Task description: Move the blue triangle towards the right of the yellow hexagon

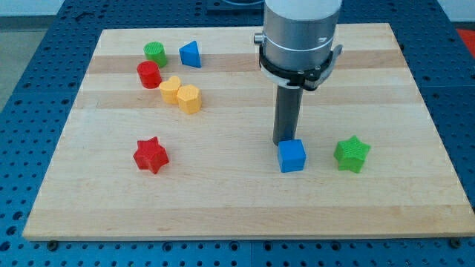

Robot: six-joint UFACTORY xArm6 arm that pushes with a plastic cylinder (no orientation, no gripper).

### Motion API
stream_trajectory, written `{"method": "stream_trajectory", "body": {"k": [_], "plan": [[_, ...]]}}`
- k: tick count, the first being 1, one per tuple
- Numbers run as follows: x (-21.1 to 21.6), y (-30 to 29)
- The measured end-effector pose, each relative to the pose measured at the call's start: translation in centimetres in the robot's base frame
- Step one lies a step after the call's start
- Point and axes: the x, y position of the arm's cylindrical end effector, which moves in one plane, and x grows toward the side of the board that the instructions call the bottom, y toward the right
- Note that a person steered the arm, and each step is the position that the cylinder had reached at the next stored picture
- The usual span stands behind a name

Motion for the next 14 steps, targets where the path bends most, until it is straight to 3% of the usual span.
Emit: {"method": "stream_trajectory", "body": {"k": [1, 2, 5, 6, 8, 11, 14], "plan": [[0.0, 0.0], [-3.7, 0.0], [-23.1, -6.1], [-25.8, -12.0], [-24.2, -18.4], [-19.5, -17.9], [-19.1, -10.7]]}}
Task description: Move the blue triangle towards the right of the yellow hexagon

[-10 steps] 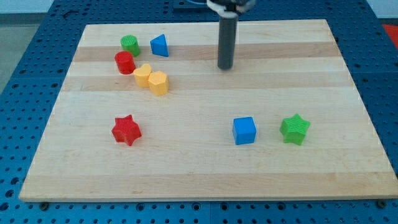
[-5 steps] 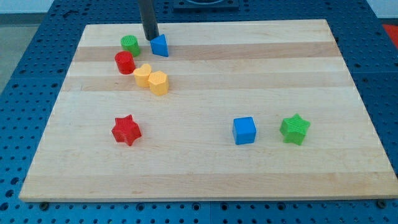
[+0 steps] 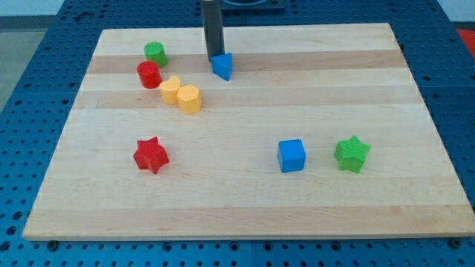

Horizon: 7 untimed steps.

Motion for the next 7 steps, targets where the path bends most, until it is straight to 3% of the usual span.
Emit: {"method": "stream_trajectory", "body": {"k": [3, 7], "plan": [[2.0, 4.0], [6.6, -1.1]]}}
